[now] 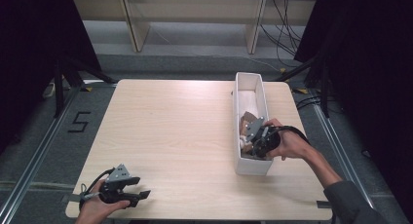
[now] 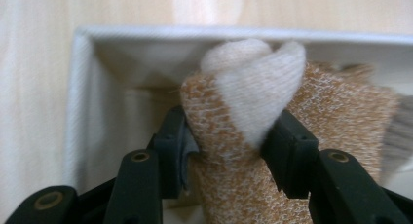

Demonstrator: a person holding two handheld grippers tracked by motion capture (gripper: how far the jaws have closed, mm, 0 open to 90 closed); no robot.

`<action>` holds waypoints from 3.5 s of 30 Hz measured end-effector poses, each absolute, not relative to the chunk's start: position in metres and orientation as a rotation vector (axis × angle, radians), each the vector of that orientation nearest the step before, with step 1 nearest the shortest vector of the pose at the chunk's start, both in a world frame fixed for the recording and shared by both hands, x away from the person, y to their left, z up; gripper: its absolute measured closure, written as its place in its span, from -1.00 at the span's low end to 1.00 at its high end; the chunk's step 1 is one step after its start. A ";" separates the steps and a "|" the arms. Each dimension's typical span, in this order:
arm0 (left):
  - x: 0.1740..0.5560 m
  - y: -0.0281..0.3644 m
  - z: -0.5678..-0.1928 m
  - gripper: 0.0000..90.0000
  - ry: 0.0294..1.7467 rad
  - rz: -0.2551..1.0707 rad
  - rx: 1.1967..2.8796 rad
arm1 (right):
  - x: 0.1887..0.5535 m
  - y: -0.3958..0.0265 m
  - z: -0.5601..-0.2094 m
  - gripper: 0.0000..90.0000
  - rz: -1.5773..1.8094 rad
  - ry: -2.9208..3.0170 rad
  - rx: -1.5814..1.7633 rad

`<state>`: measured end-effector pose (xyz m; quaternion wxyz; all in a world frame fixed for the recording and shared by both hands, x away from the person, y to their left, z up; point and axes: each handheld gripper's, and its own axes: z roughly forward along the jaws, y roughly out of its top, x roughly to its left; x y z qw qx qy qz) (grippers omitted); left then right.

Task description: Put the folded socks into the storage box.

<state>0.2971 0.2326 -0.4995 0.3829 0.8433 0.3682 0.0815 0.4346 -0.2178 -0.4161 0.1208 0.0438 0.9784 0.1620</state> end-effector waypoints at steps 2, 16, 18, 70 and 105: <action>0.297 0.233 -0.499 -0.23 0.936 0.206 2.161 | 0.433 -0.217 -0.420 0.17 0.458 2.885 0.142; 0.296 0.233 -0.498 -0.23 0.944 0.214 2.149 | 0.443 -0.231 -0.375 0.33 0.647 2.767 0.464; 0.297 0.233 -0.497 -0.23 0.941 0.217 2.151 | 0.445 -0.229 -0.377 0.33 0.639 2.772 0.477; 0.296 0.235 -0.496 -0.23 0.929 0.232 2.156 | 0.474 -0.231 -0.389 0.03 0.832 2.495 1.046; 0.298 0.236 -0.499 -0.34 0.974 0.266 2.141 | 0.369 -0.272 -0.399 -0.46 1.177 2.272 1.305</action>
